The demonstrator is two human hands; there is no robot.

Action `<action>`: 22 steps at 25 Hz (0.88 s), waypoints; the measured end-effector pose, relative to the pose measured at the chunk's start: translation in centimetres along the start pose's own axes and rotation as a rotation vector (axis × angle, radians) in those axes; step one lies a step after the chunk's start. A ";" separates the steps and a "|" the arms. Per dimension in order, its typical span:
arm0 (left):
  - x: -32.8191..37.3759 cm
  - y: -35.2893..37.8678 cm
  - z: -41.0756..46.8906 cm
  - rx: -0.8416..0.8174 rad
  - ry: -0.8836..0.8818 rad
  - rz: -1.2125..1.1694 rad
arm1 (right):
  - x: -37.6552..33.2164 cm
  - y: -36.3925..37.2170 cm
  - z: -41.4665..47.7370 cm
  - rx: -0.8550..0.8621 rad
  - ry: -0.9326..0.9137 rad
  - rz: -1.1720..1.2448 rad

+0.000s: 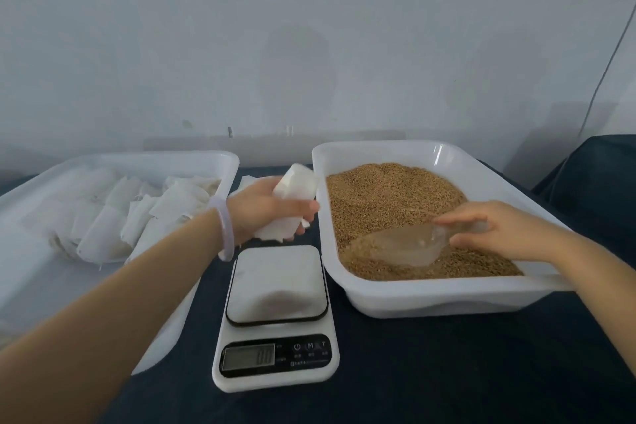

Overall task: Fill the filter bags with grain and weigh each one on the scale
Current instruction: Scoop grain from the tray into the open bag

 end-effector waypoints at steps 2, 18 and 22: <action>1.0 1.1 0.6 0.021 0.035 0.132 | 0.5 -0.3 -0.8 0.029 0.005 0.047; 1.0 10.0 2.9 -0.037 0.073 0.549 | -0.7 -8.1 -5.5 0.357 -0.012 0.042; 0.0 10.2 2.8 -0.005 0.075 0.587 | -3.4 -9.1 -4.7 0.453 -0.086 -0.302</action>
Point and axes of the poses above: each hand's wrist, its own z-axis towards the middle knuckle, its own y-axis out of the palm, x = y × z, the point moved 5 cm from there along z, towards the middle knuckle, and after that the axes turned 15 degrees about y, right-handed, at the moved point
